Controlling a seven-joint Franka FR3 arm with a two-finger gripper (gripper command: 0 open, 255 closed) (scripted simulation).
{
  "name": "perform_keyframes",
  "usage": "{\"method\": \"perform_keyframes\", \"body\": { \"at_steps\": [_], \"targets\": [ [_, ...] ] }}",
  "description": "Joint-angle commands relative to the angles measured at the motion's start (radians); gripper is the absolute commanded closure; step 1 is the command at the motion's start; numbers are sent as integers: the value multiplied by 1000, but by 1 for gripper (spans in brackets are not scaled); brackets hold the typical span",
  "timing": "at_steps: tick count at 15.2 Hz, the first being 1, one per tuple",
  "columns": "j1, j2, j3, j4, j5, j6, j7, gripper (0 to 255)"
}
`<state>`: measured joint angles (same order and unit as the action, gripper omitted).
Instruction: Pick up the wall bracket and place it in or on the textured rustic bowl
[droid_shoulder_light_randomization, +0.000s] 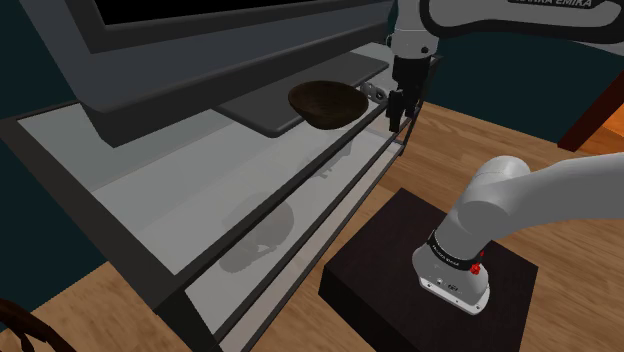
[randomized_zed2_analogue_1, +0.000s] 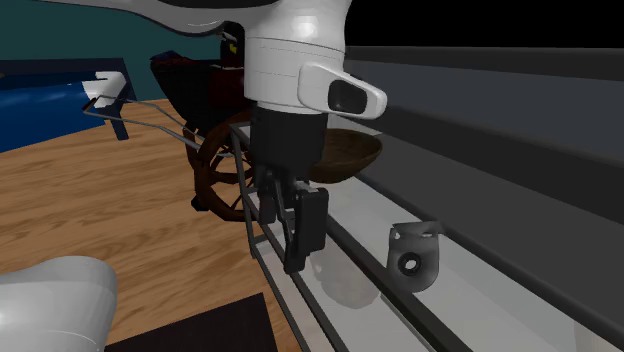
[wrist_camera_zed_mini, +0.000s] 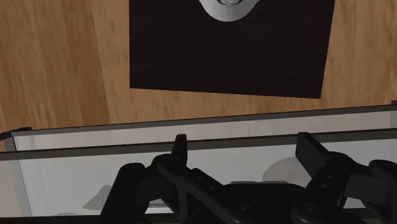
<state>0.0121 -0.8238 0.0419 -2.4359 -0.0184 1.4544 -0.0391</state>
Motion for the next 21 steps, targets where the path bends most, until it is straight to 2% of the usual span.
{"method": "perform_keyframes", "body": {
  "at_steps": [1,7,13,21],
  "targets": [
    [0,0,0,0,0,0,0,0],
    [36,54,-93,39,-109,201,-239,0],
    [89,127,-186,108,-161,399,-468,0],
    [88,147,-204,24,-172,509,-471,0]
  ]
}}
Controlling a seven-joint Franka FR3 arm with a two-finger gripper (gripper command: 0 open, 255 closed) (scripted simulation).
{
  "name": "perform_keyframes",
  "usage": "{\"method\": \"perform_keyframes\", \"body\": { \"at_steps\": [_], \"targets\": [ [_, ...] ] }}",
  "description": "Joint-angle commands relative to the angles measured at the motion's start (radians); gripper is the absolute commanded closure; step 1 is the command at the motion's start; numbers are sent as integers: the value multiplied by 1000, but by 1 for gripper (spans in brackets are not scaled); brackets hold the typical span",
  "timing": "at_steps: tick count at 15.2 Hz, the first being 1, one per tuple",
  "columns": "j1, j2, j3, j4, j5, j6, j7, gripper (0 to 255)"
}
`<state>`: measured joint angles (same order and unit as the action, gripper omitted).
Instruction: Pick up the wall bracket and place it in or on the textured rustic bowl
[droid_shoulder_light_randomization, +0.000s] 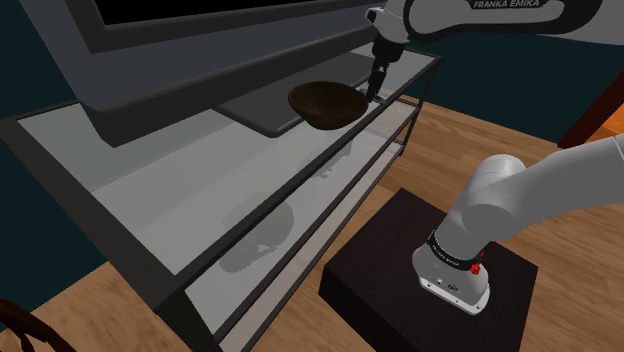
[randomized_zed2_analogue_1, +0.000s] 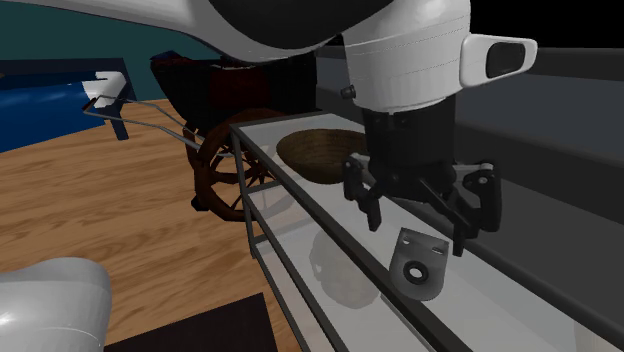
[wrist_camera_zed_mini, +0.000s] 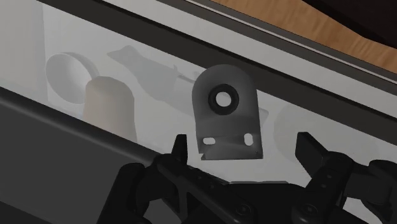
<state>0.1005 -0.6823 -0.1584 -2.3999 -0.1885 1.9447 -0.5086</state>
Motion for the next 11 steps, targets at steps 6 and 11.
{"method": "perform_keyframes", "body": {
  "at_steps": [6,11],
  "targets": [
    [-1,6,-4,-12,-2,19,-1,0],
    [-1,6,-4,-12,-2,19,-1,255]
  ]
}}
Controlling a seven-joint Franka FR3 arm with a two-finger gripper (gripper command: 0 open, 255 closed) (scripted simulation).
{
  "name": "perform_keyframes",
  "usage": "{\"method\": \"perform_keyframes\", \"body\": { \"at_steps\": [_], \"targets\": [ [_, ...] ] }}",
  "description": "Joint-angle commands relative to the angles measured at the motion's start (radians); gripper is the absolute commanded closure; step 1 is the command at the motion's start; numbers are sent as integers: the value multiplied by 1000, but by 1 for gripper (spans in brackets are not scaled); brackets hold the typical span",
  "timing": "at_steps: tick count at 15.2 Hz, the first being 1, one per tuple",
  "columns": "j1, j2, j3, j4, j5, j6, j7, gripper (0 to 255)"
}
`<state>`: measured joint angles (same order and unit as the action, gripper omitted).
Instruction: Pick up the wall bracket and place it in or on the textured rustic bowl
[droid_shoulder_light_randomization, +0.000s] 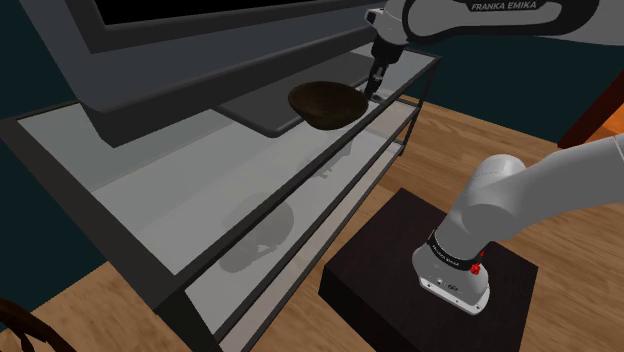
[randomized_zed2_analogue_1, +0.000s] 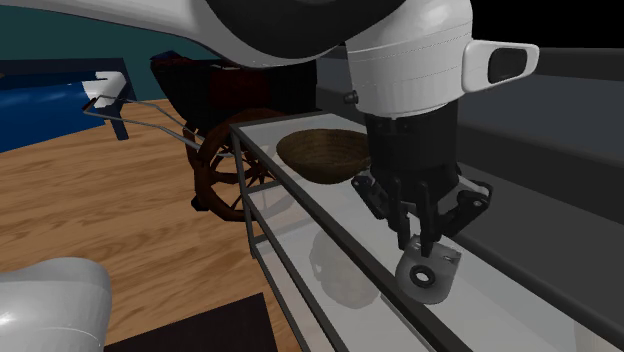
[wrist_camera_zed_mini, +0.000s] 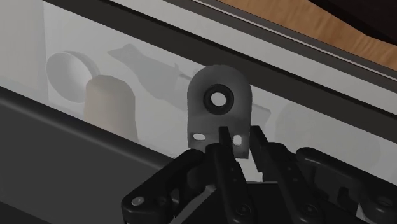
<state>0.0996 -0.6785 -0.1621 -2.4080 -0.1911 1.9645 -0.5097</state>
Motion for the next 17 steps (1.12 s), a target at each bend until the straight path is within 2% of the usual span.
{"method": "perform_keyframes", "body": {
  "at_steps": [1,11,12,15,16,17],
  "targets": [
    [0,3,0,-3,1,-1,0,255],
    [1,1,2,28,3,-28,-4,255],
    [1,1,2,28,3,-28,-4,0],
    [44,-1,-195,87,109,-91,-240,0],
    [52,3,-226,100,125,-104,-275,0],
    [53,5,-228,88,124,-90,-274,0]
  ]
}}
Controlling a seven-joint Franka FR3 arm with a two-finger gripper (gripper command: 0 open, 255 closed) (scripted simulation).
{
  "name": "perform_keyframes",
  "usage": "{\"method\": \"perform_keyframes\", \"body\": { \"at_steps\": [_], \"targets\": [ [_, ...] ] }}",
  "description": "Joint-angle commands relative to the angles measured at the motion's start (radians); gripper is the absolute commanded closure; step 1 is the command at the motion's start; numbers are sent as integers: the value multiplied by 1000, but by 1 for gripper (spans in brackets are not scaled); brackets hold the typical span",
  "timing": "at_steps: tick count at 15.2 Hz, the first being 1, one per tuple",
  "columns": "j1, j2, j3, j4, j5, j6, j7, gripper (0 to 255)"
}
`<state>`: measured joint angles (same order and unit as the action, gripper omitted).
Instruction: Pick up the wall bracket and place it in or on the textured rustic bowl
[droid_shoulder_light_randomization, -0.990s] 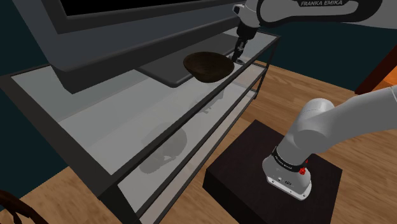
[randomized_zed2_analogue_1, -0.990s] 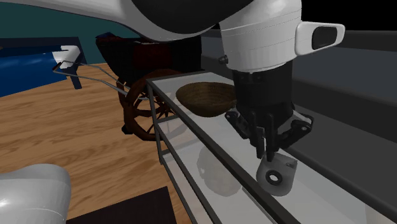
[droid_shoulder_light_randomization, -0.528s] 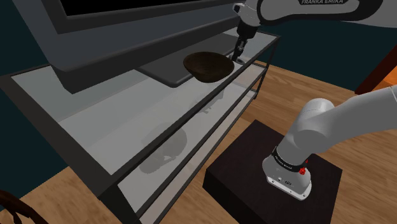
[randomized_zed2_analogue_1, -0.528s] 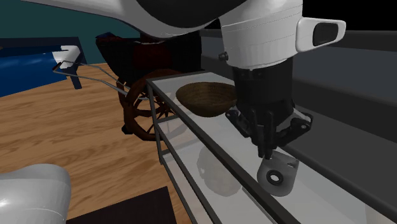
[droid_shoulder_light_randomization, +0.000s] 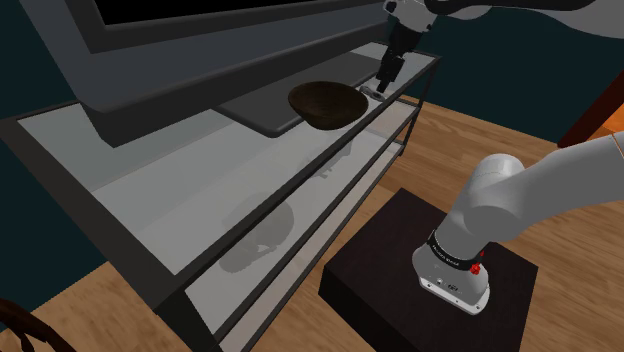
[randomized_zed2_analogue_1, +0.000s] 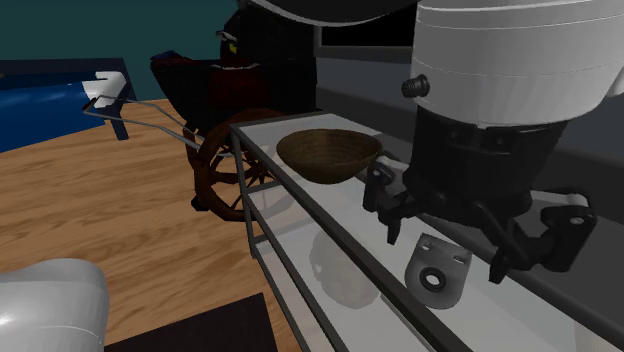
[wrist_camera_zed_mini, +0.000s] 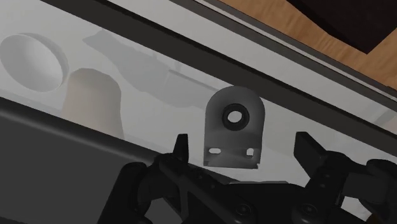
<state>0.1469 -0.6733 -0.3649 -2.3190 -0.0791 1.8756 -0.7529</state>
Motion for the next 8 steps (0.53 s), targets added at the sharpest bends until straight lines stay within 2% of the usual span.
{"method": "perform_keyframes", "body": {
  "at_steps": [1,8],
  "targets": [
    [6,1,-26,-13,12,12,-31,0],
    [9,15,-34,-78,11,90,-32,0]
  ]
}}
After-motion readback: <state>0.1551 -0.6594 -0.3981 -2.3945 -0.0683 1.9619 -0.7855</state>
